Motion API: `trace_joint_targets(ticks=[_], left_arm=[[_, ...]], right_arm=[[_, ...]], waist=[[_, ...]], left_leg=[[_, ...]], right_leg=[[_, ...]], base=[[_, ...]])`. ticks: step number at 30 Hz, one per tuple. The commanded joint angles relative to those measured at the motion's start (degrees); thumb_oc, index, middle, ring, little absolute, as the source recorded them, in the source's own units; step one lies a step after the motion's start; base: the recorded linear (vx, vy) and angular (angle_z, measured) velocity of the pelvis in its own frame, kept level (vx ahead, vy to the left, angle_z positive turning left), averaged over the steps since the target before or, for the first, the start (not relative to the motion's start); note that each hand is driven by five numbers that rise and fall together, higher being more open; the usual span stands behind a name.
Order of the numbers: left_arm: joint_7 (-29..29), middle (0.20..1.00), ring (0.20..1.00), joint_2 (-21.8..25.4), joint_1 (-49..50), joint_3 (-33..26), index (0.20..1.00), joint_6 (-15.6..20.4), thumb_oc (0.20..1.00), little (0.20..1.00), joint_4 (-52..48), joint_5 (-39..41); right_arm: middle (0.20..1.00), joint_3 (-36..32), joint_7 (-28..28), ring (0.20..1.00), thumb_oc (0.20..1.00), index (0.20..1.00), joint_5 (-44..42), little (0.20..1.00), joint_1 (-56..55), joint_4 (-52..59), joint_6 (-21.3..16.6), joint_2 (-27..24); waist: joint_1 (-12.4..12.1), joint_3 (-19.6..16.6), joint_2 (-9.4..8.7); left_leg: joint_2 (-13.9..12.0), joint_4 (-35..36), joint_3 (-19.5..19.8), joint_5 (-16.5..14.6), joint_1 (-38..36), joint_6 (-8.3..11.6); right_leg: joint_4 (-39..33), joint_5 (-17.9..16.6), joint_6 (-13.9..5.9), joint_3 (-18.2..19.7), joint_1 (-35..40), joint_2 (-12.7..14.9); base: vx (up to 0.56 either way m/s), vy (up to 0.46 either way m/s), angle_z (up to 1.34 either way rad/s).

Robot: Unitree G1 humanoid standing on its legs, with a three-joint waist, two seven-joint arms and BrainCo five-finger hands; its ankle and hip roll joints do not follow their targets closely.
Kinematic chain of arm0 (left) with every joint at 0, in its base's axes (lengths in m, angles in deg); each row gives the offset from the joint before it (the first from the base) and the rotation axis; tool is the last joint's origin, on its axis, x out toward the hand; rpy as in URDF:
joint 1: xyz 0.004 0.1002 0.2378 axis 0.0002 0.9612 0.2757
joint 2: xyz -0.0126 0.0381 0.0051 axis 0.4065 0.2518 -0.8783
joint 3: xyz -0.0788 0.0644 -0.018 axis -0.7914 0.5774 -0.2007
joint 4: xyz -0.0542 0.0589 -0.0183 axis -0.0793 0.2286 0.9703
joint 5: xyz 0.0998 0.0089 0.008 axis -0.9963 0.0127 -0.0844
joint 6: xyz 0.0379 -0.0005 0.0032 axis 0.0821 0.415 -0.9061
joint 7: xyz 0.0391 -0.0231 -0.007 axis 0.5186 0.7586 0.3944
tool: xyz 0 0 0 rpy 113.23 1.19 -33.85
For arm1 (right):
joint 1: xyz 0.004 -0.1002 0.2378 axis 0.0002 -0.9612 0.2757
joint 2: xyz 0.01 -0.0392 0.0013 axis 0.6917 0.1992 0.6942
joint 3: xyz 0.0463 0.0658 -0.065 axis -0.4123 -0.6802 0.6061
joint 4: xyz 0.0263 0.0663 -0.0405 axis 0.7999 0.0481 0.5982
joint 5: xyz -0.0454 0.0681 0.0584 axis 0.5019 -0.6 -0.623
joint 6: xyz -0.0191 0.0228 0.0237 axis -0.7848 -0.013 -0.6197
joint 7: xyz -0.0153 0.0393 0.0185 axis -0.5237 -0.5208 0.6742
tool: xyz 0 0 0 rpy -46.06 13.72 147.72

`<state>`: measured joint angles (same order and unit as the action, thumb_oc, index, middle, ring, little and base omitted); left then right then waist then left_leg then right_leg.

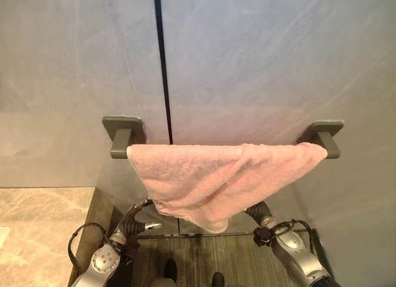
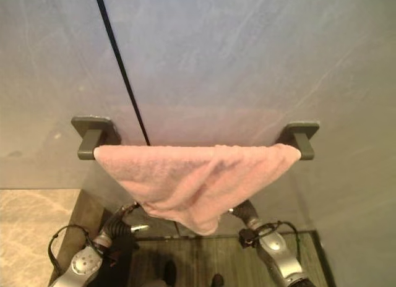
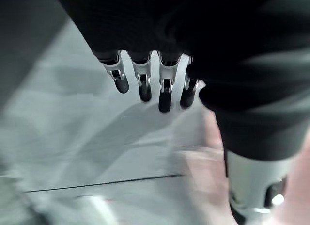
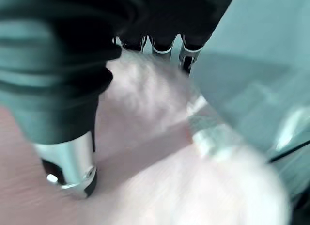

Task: Put brush and paste in cup on sink, flatten towel.

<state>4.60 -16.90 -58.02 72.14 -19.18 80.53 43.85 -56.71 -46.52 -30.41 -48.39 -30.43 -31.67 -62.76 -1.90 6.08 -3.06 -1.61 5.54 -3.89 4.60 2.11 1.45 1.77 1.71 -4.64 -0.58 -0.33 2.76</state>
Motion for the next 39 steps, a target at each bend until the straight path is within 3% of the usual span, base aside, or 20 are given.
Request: trace_joint_targets(ticks=[1,7,13,23,39], left_arm=[[-1.4,1.000,1.000,-0.5,-1.6,-1.3,1.000,0.5,1.000,1.000,3.5,-2.0],[-1.8,1.000,1.000,-6.9,-5.0,-1.6,1.000,-1.1,1.000,1.000,22.1,-1.8],[-2.5,1.000,1.000,-9.7,-6.5,-2.8,1.000,-2.0,1.000,1.000,31.1,-1.5],[-3.5,1.000,1.000,-12.2,-8.1,-4.0,1.000,-3.1,1.000,1.000,40.2,-3.3],[-3.5,1.000,1.000,-12.7,-8.2,-4.0,1.000,-3.4,1.000,1.000,42.2,-4.4]], right_arm=[[1.000,-1.5,-2.4,1.000,1.000,1.000,5.9,1.000,1.4,-3.3,-0.9,1.7],[1.000,-6.9,-5.9,1.000,1.000,1.000,9.7,1.000,0.4,-27.6,-0.3,5.5],[1.000,-7.7,-7.3,1.000,1.000,1.000,11.0,1.000,2.7,-39.0,0.2,7.6],[1.000,-7.1,-7.5,1.000,1.000,1.000,10.4,1.000,4.5,-45.2,0.8,10.2],[1.000,-8.0,-7.7,1.000,1.000,1.000,9.7,1.000,4.7,-48.6,1.2,10.8]], waist=[[-0.9,-1.4,-2.22],[0.7,-2.8,-2.22],[0.9,-3.4,-1.60],[0.3,-4.2,-1.25],[0.0,-4.5,-1.15]], left_leg=[[-0.4,-0.5,0.4,-0.9,-1.4,1.22],[-0.7,-0.5,1.1,-1.2,-2.4,2.33],[-0.9,-0.5,0.8,-1.4,-3.7,2.61],[-1.3,-0.5,0.5,-1.4,-4.5,3.00],[-1.4,-0.5,0.5,-1.7,-4.7,3.14]], right_leg=[[-3.0,-8.2,-4.33,4.2,-2.1,3.2],[-5.8,-8.8,-4.25,1.4,0.8,4.0],[-6.0,-8.6,-4.03,1.0,1.8,3.9],[-6.3,-8.6,-3.61,0.7,2.5,3.6],[-6.8,-8.5,-3.58,0.6,2.9,3.7]], base=[[-0.02,-0.031,-0.03],[0.03,-0.021,0.03],[0.01,-0.001,0.05],[0.00,0.000,-0.01],[0.00,0.000,0.00]])
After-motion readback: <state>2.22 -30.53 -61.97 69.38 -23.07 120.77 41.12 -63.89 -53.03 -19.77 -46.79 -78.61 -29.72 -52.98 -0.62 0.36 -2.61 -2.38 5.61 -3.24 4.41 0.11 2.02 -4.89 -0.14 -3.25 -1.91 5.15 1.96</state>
